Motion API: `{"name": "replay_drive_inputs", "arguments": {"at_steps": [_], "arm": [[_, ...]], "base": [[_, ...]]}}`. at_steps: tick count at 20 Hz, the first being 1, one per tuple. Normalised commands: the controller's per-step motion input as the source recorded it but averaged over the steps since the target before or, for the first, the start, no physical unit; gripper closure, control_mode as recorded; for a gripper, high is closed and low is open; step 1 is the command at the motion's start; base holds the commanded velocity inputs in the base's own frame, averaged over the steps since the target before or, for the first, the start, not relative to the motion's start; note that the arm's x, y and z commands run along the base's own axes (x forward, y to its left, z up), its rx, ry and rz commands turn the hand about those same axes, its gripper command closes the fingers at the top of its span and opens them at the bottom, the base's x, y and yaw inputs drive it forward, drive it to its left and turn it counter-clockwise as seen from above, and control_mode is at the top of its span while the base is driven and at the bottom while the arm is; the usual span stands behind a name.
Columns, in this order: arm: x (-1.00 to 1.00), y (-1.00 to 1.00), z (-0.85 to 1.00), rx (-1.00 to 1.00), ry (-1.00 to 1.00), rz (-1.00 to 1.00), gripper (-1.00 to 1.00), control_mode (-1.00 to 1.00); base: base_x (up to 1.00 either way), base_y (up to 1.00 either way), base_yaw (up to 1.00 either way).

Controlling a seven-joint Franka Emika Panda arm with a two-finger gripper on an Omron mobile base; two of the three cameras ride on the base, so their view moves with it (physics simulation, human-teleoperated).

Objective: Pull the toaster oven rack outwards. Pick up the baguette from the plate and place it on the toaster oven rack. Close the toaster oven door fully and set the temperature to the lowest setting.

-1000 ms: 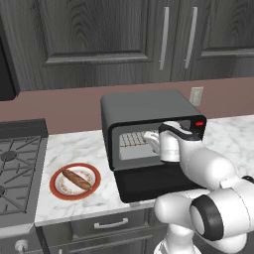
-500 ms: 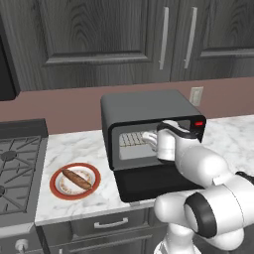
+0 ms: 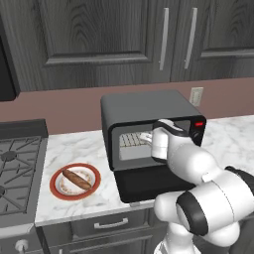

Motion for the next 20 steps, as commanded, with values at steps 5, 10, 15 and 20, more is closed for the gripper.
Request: {"name": "replay_drive_inputs", "arguments": {"at_steps": [5,10,15,20], "arm": [[0.08,0.0,-0.11,0.0,0.0,0.0,1.0,-1.0],[-0.04,0.0,0.0,0.0,0.08,0.0,1.0,-1.0],[-0.32,0.0,0.0,0.0,0.24,0.0,1.0,-1.0],[-0.45,0.0,-0.07,0.0,0.33,0.0,1.0,-1.0]], "base": [[0.0,0.0,0.0],[0.0,0.0,0.0],[0.0,0.0,0.0],[0.0,0.0,0.0]]}}
